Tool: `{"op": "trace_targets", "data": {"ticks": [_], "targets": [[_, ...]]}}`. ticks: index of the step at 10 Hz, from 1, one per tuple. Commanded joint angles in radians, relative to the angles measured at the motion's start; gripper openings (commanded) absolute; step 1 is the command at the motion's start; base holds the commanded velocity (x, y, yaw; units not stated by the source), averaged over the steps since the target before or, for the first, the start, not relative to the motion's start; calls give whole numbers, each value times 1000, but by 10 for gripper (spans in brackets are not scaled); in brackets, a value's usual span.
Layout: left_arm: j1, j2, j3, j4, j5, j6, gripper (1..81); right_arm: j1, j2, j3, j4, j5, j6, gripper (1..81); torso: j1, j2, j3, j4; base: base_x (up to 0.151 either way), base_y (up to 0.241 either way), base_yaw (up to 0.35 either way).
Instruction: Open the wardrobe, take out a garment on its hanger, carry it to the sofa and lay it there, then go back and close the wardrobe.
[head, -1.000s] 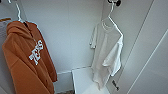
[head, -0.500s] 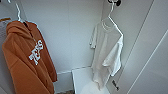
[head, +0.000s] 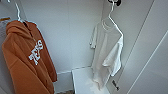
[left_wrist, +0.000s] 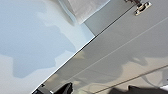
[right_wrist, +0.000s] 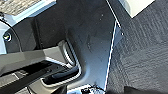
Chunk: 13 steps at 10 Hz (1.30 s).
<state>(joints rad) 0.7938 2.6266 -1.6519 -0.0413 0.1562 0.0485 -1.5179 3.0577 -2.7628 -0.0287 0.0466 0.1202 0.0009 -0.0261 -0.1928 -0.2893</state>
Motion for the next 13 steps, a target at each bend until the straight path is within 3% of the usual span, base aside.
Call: {"op": "trace_targets", "data": {"ticks": [1,5,8,13], "targets": [[-188,-40,64,-91,60,-1,811,29,-6,-3,9,-63,1,811,0,0,0,0,0,0,0],[-392,-29,49,-199,60,-2,811,32,-1,2,10,-63,1,811,1,0,0,0,0,0,0],[-521,-22,26,-236,62,-57,811,37,2,3,10,-63,3,811,1,1,-1,0,0,0,0],[-733,-2,40,-243,79,-259,811,35,2,-1,12,-59,6,811,2,1,-1,0,0,0,0]]}}
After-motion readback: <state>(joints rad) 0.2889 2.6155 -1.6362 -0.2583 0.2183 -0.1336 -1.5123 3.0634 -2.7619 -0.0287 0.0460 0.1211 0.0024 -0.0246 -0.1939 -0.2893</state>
